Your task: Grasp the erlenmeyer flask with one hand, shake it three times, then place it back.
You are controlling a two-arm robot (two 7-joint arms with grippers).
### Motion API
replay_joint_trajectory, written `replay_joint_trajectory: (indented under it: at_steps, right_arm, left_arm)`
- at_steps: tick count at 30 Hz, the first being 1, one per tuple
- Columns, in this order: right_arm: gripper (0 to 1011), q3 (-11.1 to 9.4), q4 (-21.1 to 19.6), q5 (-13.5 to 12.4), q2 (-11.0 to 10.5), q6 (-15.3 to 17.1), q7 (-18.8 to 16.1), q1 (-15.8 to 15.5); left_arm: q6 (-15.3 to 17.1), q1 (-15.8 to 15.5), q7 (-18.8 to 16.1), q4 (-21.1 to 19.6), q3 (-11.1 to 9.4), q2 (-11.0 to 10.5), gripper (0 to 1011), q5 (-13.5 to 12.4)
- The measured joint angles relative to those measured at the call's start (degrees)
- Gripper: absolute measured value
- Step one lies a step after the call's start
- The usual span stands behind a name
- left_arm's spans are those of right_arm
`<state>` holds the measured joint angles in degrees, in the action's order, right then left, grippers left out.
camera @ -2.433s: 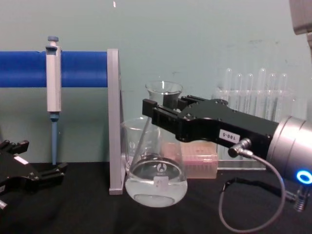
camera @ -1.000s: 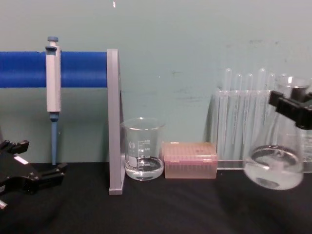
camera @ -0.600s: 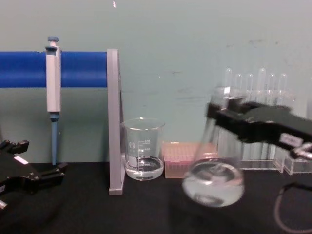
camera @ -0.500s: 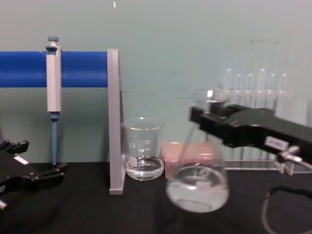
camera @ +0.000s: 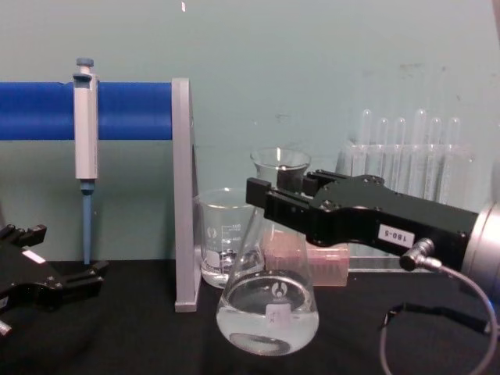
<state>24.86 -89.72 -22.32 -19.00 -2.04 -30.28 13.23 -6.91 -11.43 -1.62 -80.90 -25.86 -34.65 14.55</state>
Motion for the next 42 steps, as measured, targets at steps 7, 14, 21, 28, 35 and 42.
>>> replay_joint_trajectory:
  at_steps: [7,14,21,28,35,42]
  right_arm:
    - [449,0.0,-0.3,-0.1,-0.6,-0.3,2.2,0.0]
    - [449,-2.5,-0.9,0.0,-1.4,-0.4,6.6,-1.3]
    - [449,-8.1,-2.6,0.8,-2.4,-0.4,12.3,-4.4]
    - [449,-12.9,-4.3,1.8,-2.9,-0.1,16.0,-7.4]
    - [449,-15.7,-5.1,2.6,-2.7,0.8,17.5,-9.2]
    - [449,-15.7,-4.6,3.2,-1.9,1.3,16.1,-8.6]
  left_arm:
    - [0.0,0.0,0.0,0.0,0.0,0.0,1001,0.0]
    - [0.0,0.0,0.0,0.0,0.0,0.0,1001,0.0]
    - [0.0,0.0,0.0,0.0,0.0,0.0,1001,0.0]
    - [0.0,0.0,0.0,0.0,0.0,0.0,1001,0.0]
    - [0.0,0.0,0.0,0.0,0.0,0.0,1001,0.0]
    - [0.0,0.0,0.0,0.0,0.0,0.0,1001,0.0]
